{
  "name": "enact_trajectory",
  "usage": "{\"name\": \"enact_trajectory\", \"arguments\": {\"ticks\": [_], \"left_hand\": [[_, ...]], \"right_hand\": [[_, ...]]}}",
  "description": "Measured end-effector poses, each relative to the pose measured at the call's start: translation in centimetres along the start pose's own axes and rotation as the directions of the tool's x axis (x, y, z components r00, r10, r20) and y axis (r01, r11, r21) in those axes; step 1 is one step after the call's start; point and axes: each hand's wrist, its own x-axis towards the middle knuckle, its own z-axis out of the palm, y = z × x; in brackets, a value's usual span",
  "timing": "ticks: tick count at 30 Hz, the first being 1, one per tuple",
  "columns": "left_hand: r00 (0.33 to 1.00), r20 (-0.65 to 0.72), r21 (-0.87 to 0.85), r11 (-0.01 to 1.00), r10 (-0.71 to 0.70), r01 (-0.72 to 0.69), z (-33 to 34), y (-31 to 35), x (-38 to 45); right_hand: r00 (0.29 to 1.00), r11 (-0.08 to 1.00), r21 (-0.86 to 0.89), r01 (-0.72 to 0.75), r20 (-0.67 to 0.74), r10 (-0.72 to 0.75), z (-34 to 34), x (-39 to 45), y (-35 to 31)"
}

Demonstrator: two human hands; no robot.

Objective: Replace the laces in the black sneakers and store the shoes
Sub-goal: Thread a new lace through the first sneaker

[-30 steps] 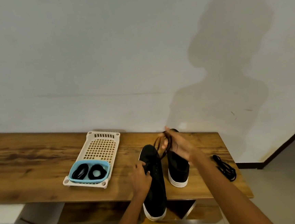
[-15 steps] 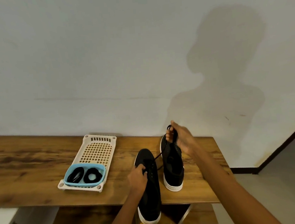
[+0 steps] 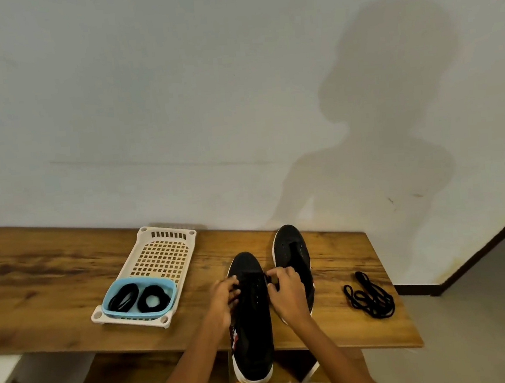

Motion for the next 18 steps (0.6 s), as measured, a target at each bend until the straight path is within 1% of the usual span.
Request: {"name": "enact_trajectory", "arguments": {"ticks": [1,2,4,6,7,8,9,10,11,12,13,14,16,17,18], "left_hand": [[0.999,-0.042,-0.05,0.999,-0.008,0.006,-0.3,0.0,0.4],[0.995,-0.092,-0.073,0.997,-0.024,0.018,-0.7,0.1,0.5],[0.987,-0.149,-0.046,0.998,-0.052,0.046,-1.2,0.1,0.4],[0.985,-0.166,0.047,0.998,-0.036,0.045,-1.1,0.3,-0.5],[0.983,-0.18,0.143,0.99,0.03,-0.005,-1.1,0.2,-0.8],[0.968,-0.201,0.303,0.949,0.152,-0.086,-1.0,0.0,-1.0],[0.928,-0.195,0.48,0.856,0.319,-0.193,-1.1,0.1,-1.4],[0.875,-0.131,0.634,0.718,0.465,-0.287,-1.4,0.1,-1.4],[0.83,-0.006,0.735,0.566,0.558,-0.374,-1.5,-0.1,-0.9],[0.802,0.147,0.789,0.42,0.579,-0.448,-1.4,-0.1,-0.7],[0.784,0.271,0.798,0.325,0.558,-0.508,-1.1,-0.1,-0.6],[0.779,0.367,0.804,0.248,0.509,-0.541,-0.8,-0.3,-0.3],[0.747,0.487,0.803,0.104,0.452,-0.586,-0.1,-0.1,-0.3],[0.739,0.505,0.799,0.083,0.447,-0.596,0.1,0.0,-0.2],[0.744,0.5,0.802,0.088,0.444,-0.591,0.3,0.2,0.2]], "right_hand": [[0.999,1.0,-0.003,0.03,-0.019,-0.03,0.2,-0.3,-0.3],[0.998,0.998,0.01,0.058,-0.004,-0.058,0.6,-0.5,-0.6],[0.99,0.999,0.005,0.048,0.13,-0.048,1.6,-0.9,-0.9],[0.971,0.996,-0.08,0.042,0.238,-0.022,2.7,-1.3,-1.1],[0.967,0.994,-0.102,0.029,0.255,-0.002,3.1,-1.4,-1.1],[0.967,0.995,-0.101,0.009,0.255,0.017,3.4,-1.4,-1.1],[0.968,0.997,-0.081,-0.005,0.251,0.025,3.4,-1.3,-0.9],[0.965,0.999,-0.051,-0.015,0.259,0.028,3.3,-1.1,-0.7],[0.96,1.0,-0.016,-0.026,0.277,0.03,2.9,-1.0,-0.5],[0.955,1.0,0.007,-0.029,0.295,0.026,2.6,-1.0,-0.1],[0.953,1.0,0.007,-0.015,0.304,0.012,2.3,-0.9,0.2],[0.952,1.0,-0.013,0.009,0.305,-0.005,2.1,-0.9,0.6],[0.966,0.999,-0.027,0.042,0.256,-0.034,2.0,-1.1,1.0],[0.976,0.999,0.005,0.037,0.216,-0.037,2.0,-1.3,1.1],[0.984,0.998,0.058,0.007,0.178,-0.017,2.0,-1.4,1.4]]}}
